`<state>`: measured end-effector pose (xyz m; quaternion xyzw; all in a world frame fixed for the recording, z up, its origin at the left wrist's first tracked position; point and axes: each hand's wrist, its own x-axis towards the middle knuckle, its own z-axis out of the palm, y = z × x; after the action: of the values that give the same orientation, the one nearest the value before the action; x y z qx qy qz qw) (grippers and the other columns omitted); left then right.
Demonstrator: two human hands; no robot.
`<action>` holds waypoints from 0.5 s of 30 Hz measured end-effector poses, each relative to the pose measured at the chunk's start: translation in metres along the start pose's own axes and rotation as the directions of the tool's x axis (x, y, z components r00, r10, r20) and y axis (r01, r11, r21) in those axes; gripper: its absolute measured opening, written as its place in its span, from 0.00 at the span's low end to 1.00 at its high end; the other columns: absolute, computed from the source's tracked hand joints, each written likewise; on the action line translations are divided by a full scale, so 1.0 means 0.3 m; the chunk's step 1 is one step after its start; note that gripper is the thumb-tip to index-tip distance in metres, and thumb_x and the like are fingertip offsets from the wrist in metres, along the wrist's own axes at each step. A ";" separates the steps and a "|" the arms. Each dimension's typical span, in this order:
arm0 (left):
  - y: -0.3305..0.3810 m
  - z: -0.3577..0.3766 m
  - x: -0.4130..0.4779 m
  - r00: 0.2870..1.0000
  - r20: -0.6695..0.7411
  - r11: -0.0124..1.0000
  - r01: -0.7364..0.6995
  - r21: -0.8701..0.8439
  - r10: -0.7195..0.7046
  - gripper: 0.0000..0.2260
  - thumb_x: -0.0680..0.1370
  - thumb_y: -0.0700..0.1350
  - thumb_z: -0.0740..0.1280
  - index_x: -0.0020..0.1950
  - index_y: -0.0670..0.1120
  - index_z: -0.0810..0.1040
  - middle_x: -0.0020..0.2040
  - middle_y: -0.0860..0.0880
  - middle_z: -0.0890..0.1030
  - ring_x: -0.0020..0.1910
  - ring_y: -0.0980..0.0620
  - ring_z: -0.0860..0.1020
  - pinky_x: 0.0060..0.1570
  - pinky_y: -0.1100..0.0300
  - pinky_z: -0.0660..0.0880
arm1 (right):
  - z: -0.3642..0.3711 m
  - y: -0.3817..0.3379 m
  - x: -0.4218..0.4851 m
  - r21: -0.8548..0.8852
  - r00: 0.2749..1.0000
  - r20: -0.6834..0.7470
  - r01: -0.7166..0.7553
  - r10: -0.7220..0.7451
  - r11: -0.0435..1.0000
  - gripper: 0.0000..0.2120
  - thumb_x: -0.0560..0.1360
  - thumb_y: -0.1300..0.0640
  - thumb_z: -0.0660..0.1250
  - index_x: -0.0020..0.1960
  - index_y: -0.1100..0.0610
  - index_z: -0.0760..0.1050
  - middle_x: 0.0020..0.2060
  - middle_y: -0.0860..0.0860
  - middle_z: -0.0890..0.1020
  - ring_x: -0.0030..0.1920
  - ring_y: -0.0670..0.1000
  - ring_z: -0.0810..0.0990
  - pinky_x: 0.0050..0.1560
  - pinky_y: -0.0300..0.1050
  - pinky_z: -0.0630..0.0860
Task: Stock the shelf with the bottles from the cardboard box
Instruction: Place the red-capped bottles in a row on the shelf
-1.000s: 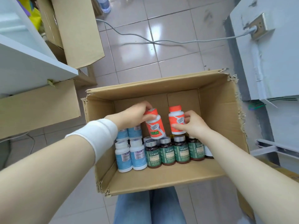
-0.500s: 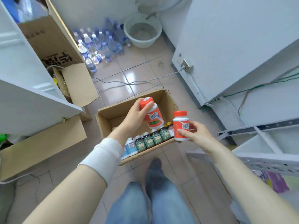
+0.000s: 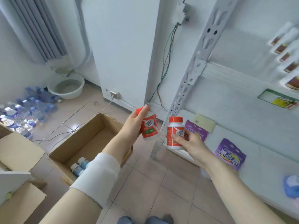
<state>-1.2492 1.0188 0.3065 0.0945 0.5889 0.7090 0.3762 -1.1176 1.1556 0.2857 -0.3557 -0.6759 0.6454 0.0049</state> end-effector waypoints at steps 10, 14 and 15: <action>-0.006 0.841 -0.276 0.941 0.332 0.998 -0.066 -0.012 0.066 0.10 0.79 0.51 0.59 0.52 0.45 0.74 0.38 0.48 0.84 0.35 0.53 0.83 0.39 0.57 0.81 | -0.680 0.111 -0.567 0.142 0.964 -0.197 0.210 -0.180 0.967 0.25 0.65 0.43 0.66 0.59 0.51 0.68 0.58 0.49 0.79 0.58 0.48 0.79 0.63 0.49 0.73; -0.045 1.211 -0.374 0.891 0.446 0.995 -0.102 0.009 0.088 0.09 0.79 0.48 0.59 0.50 0.44 0.75 0.36 0.49 0.84 0.35 0.53 0.84 0.38 0.58 0.81 | -0.977 0.175 -0.767 0.223 0.943 -0.245 0.283 -0.227 0.933 0.22 0.63 0.44 0.65 0.56 0.47 0.70 0.52 0.44 0.81 0.53 0.44 0.81 0.57 0.43 0.74; -0.052 1.300 -0.398 0.878 0.470 0.993 -0.114 0.021 0.091 0.09 0.79 0.47 0.59 0.50 0.44 0.75 0.36 0.48 0.84 0.34 0.53 0.83 0.37 0.59 0.81 | -1.050 0.181 -0.819 0.250 0.934 -0.272 0.300 -0.231 0.921 0.21 0.63 0.46 0.65 0.56 0.47 0.71 0.50 0.45 0.82 0.51 0.44 0.81 0.56 0.42 0.75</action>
<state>-0.9342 1.2402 0.4419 0.3028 0.4919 0.6698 0.4666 -0.7614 1.3051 0.4019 -0.3301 -0.6117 0.6829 0.2250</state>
